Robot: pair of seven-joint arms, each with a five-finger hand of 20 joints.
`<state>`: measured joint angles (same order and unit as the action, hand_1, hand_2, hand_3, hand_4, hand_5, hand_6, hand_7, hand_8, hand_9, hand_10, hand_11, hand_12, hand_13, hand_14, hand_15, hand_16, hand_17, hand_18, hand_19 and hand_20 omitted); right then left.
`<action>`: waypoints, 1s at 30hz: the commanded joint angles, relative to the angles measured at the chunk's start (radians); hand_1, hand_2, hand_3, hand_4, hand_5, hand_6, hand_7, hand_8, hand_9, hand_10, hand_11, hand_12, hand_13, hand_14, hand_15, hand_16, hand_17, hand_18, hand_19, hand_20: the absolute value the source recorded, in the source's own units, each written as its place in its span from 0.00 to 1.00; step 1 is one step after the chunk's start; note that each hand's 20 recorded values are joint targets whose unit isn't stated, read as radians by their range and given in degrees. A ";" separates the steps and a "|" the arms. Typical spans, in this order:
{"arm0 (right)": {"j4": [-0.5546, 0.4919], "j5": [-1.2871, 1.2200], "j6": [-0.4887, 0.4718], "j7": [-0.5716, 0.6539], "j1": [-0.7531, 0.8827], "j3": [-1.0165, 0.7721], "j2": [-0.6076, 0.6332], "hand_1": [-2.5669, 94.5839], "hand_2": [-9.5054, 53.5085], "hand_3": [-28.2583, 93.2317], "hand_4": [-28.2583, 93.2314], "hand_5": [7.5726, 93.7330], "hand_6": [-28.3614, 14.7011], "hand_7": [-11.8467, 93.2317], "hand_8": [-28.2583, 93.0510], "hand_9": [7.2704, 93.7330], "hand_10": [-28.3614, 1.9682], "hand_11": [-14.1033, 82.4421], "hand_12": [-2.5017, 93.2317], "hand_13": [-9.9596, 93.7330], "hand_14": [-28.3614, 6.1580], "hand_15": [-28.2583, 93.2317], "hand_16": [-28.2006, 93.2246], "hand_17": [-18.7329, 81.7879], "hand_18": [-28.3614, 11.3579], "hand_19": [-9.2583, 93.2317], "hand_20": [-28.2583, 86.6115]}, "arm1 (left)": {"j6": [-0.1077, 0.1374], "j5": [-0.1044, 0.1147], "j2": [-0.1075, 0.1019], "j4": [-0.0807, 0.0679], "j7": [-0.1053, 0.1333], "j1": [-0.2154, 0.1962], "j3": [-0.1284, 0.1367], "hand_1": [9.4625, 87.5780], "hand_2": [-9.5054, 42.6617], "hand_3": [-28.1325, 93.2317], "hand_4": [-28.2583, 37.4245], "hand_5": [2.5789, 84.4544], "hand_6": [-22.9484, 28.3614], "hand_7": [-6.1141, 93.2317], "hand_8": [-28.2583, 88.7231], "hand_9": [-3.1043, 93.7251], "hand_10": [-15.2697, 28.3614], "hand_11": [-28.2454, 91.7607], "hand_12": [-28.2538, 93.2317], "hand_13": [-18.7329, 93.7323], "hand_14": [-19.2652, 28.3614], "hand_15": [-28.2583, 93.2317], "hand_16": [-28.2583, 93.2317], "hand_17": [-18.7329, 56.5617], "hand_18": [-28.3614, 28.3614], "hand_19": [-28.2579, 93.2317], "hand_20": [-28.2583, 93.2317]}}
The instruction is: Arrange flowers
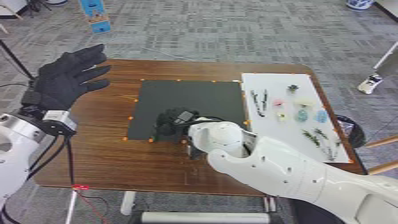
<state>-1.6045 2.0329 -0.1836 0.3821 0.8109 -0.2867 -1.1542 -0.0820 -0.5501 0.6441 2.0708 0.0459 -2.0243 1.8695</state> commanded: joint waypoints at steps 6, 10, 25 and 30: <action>0.026 0.021 -0.022 0.039 0.007 -0.041 0.045 0.20 0.52 1.00 0.20 0.44 0.61 0.24 0.13 0.82 0.54 0.83 0.37 0.83 0.52 0.98 0.53 0.61 0.08 1.00 0.79 | 0.000 0.004 0.012 0.001 -0.002 -0.006 0.007 0.15 0.05 0.78 0.00 0.29 0.49 0.21 0.17 0.27 0.59 0.33 0.37 0.33 0.69 0.36 0.27 0.08 0.89 0.57 0.29; -0.069 0.037 -0.027 0.085 0.087 -0.173 0.129 0.20 0.45 0.95 0.14 0.42 0.58 0.24 0.14 0.80 0.53 0.83 0.37 0.82 0.51 0.98 0.54 0.61 0.08 1.00 0.78 | -0.004 -0.010 0.032 0.017 0.003 -0.021 0.020 0.14 0.05 0.79 0.00 0.29 0.49 0.21 0.17 0.27 0.59 0.33 0.37 0.33 0.69 0.35 0.27 0.08 0.89 0.57 0.29; -0.241 0.151 0.424 0.320 0.472 -0.619 0.477 0.55 0.09 0.16 0.16 0.56 0.62 0.31 0.14 0.69 0.52 0.74 0.39 0.77 0.55 0.96 0.56 0.56 0.14 1.00 0.75 | 0.053 -0.095 0.229 0.087 0.032 -0.202 0.042 0.17 0.01 0.79 0.00 0.29 0.49 0.22 0.17 0.27 0.59 0.33 0.37 0.33 0.68 0.35 0.27 0.08 0.89 0.57 0.29; -0.315 0.205 0.396 0.417 0.759 -0.891 0.515 0.57 0.01 0.34 0.09 0.56 0.61 0.40 0.14 0.63 0.50 0.71 0.41 0.72 0.50 0.95 0.55 0.51 0.13 0.98 0.71 | 0.066 -0.152 0.271 0.121 0.063 -0.222 0.022 0.18 0.00 0.78 0.00 0.28 0.48 0.22 0.17 0.26 0.59 0.33 0.37 0.33 0.68 0.35 0.27 0.08 0.89 0.57 0.29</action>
<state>-1.8631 2.1816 0.2425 0.6918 1.2282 -0.8973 -0.7555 -0.0353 -0.6358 0.8478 2.1511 0.0818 -2.2018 1.9227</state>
